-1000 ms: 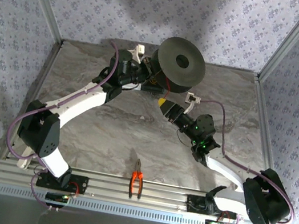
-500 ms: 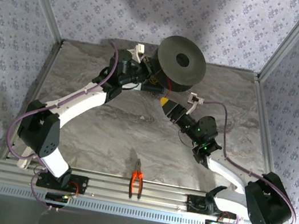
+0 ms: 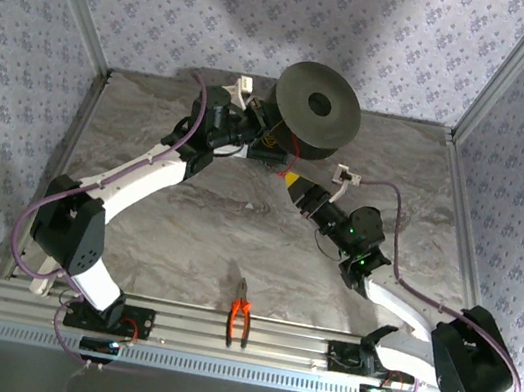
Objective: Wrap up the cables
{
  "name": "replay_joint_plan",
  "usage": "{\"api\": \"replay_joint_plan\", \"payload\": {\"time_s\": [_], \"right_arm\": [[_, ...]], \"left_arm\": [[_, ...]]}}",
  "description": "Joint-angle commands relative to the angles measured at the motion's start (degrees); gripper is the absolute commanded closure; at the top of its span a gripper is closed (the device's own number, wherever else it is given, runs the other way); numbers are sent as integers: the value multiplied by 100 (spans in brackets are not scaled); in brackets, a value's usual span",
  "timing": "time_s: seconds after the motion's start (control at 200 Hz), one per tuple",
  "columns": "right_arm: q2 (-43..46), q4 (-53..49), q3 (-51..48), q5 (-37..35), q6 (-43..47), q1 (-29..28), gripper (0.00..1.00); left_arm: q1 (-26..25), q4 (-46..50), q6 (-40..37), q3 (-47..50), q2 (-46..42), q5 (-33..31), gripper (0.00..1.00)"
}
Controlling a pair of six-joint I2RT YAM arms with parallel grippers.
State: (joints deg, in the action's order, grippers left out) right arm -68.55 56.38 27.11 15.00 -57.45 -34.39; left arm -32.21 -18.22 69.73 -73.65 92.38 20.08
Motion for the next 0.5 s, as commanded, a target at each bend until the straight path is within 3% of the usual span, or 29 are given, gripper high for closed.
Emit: {"api": "replay_joint_plan", "payload": {"time_s": [0.0, 0.495], "right_arm": [[-151, 301, 24, -77, -89, 29, 60], [-458, 563, 232, 130, -212, 29, 64]], "left_arm": [[40, -749, 69, -228, -150, -4, 100], [26, -877, 101, -163, -115, 49, 100]]}}
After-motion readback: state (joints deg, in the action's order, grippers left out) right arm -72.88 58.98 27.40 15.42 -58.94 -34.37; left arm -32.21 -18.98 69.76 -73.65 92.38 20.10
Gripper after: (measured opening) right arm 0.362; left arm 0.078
